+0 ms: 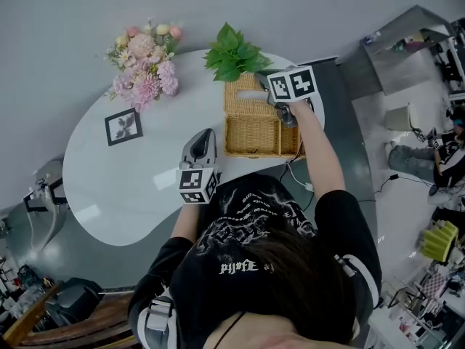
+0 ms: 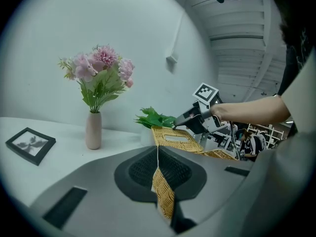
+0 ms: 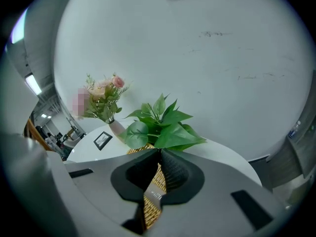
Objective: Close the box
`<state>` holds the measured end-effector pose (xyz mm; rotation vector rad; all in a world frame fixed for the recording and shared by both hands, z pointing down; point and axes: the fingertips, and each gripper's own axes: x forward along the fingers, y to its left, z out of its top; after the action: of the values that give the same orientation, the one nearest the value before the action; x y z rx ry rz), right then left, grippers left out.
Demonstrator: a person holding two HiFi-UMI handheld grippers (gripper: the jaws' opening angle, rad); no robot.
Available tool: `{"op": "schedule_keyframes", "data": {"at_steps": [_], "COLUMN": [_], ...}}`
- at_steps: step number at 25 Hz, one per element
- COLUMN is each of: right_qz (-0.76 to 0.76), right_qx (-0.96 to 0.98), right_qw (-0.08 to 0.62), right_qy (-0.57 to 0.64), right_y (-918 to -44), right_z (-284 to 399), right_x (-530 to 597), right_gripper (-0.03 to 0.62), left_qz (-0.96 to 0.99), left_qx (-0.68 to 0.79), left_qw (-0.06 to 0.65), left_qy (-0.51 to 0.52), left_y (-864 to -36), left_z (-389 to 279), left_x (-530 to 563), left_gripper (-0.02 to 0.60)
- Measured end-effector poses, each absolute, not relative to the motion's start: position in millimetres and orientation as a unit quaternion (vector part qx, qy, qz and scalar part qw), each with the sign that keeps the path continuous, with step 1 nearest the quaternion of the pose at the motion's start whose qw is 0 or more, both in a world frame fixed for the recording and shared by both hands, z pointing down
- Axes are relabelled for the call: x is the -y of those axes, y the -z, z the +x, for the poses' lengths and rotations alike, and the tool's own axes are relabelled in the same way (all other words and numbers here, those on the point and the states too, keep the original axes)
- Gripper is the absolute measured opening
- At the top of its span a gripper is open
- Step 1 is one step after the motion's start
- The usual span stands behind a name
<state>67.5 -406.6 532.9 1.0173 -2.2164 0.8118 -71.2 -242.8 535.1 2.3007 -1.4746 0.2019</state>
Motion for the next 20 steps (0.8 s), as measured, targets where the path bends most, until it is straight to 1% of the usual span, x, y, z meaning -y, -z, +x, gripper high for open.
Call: {"op": "schedule_keyframes", "data": {"at_steps": [20], "right_qz": [0.414], "right_qx": [0.839], "right_qw": [0.223], "right_qy": [-0.275], "right_y": [-498.4], "right_z": [62.6], "right_x": [386.0], "right_gripper": [0.041], "left_qz": [0.830], "left_qx": [0.519], "left_qw": [0.192], "left_qy": [-0.060], "left_y": [-527.9], "left_z": [-77.3], "left_x": [235.4], "left_gripper": [0.025]}}
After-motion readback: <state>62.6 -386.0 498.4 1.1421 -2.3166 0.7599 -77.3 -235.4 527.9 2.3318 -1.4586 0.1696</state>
